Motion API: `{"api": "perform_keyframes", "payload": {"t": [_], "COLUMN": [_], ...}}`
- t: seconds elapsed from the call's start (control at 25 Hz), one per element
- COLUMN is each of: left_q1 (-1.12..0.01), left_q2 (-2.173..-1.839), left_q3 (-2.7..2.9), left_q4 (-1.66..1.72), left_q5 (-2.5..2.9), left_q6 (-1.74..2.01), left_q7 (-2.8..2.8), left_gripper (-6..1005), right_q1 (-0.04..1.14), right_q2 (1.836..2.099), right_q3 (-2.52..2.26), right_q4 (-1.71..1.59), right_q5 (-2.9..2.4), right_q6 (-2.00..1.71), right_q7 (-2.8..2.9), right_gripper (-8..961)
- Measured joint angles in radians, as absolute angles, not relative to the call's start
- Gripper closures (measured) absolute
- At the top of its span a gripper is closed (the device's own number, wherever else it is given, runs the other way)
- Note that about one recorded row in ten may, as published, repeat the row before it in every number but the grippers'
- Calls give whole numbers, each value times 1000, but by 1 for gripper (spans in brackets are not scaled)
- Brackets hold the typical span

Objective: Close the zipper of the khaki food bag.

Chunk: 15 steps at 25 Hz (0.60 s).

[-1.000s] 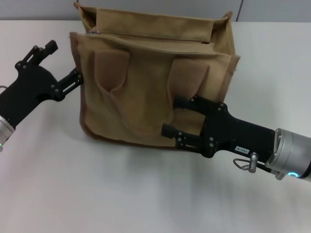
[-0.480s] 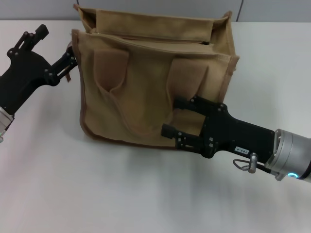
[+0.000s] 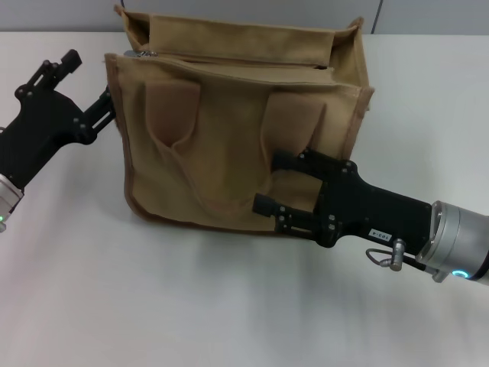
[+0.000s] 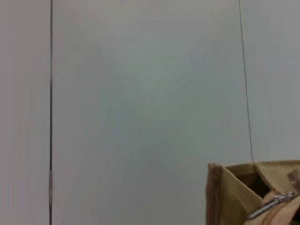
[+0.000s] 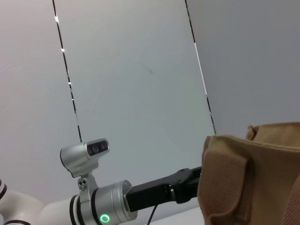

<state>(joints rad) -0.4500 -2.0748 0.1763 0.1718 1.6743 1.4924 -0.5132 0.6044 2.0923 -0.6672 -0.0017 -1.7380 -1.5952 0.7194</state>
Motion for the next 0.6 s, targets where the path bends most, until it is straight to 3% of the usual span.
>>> {"api": "perform_keyframes", "payload": {"t": [0.6], "left_q1": [-456], "left_q2": [-2077], "left_q3": [197], "left_q4": [153], "left_q5": [1682], "left_q6": [1481], "left_q7": [-501], "left_gripper": [325], "right_q1": [616], "right_q2": [2092], "right_q3": [-665], "right_q4": [-3], "right_q5": [-1738], "right_q6": [-1595], "right_q7": [719], "right_gripper": [178]}}
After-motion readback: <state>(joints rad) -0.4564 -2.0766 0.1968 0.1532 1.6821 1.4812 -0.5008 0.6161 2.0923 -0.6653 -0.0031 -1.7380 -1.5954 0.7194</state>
